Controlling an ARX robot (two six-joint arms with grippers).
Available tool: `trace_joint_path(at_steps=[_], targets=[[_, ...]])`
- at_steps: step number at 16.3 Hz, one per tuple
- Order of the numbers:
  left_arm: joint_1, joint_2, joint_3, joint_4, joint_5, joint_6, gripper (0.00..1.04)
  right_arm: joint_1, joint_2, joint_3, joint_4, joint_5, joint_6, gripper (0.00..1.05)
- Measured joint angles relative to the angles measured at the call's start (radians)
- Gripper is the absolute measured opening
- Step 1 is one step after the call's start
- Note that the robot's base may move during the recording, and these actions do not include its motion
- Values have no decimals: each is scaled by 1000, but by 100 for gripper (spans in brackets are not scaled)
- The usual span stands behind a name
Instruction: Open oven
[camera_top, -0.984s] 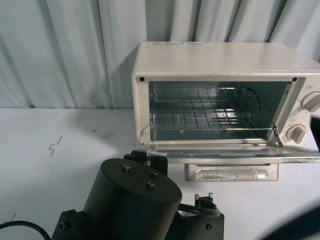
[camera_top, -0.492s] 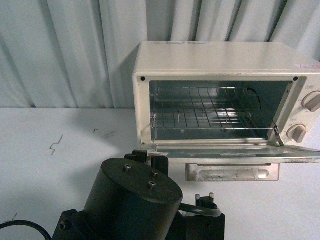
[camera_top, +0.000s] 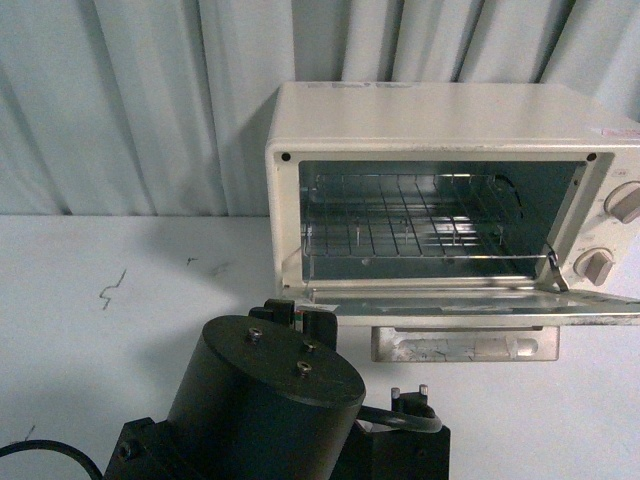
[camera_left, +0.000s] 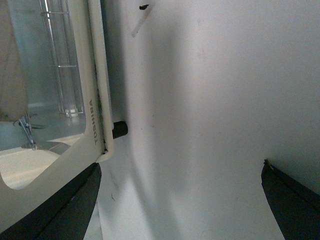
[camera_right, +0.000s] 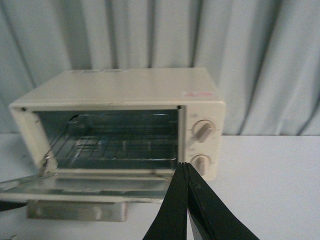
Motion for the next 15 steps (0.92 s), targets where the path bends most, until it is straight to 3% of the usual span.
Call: trace_joint_path(at_steps=[1,2,3,11,14,15], targets=[[0,0,0,0,-1,0,98,-55,-55,0,-47,-39,0,2],[0,0,0,-1,-1,0,98,-56,-98,0,-89,-39,0,2],[0,0,0,-1,-1,0,98,-56,-264,2,-248,-40,0,2],[0,0,0,-1,-1,0,98,-56,-264,0,-271,-39,0,2],[0,0,0,0,0,0,98,-56,-266,0,-266,-39,-1,11],[0,0,0,-1,-1,0,98,-56,-266,0,-267,-39,-1,31]])
